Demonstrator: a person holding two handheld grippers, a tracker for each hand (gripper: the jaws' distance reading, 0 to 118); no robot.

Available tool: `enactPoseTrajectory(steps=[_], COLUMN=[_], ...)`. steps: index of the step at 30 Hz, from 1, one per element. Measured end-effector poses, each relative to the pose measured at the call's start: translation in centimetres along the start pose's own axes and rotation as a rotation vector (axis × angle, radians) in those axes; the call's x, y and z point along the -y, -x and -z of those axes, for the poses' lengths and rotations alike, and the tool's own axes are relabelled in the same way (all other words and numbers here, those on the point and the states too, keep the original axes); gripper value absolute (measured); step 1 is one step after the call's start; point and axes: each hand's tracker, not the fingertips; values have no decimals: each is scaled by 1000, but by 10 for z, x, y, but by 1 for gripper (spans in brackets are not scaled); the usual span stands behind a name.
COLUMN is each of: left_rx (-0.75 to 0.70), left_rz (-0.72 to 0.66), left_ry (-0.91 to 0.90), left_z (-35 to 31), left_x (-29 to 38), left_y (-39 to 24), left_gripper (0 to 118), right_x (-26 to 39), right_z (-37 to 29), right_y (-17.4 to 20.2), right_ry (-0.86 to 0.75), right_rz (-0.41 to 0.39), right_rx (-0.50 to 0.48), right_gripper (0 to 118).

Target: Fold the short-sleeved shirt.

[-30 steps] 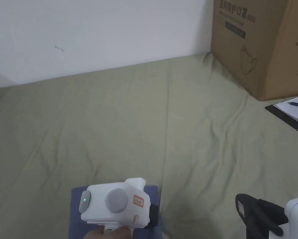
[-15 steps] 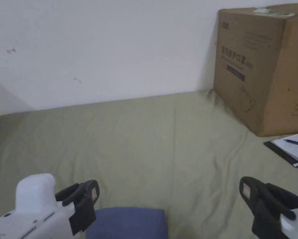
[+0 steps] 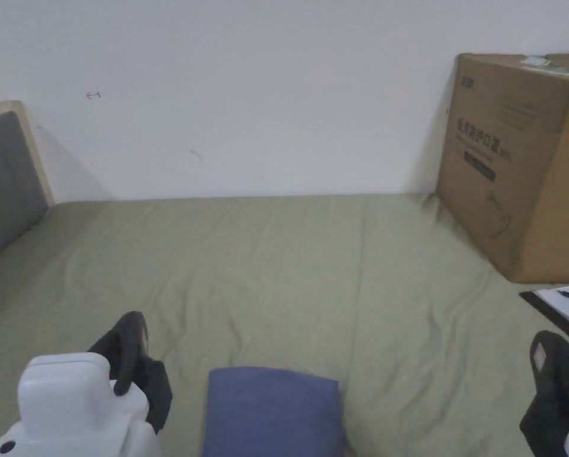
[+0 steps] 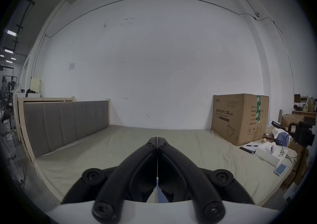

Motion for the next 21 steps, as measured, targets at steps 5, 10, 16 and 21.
enactPoseTrajectory(steps=[5, 10, 16, 21], left_rx=[14, 25, 10, 62], left_rz=[-5, -5, 30, -6], left_ry=[33, 78, 123, 289], left_z=[0, 4, 7, 29], left_x=[5, 13, 31, 56], left_y=[-4, -3, 13, 33], left_gripper=[0, 0, 0, 0], right_x=[-7, -11, -26, 35], right_z=[2, 3, 54, 174], right_y=[-4, -8, 7, 54], right_ry=[-8, -19, 25, 667], right_rz=[25, 64, -12, -7], right_rx=[33, 31, -215, -587], right_gripper=[0, 0, 0, 0])
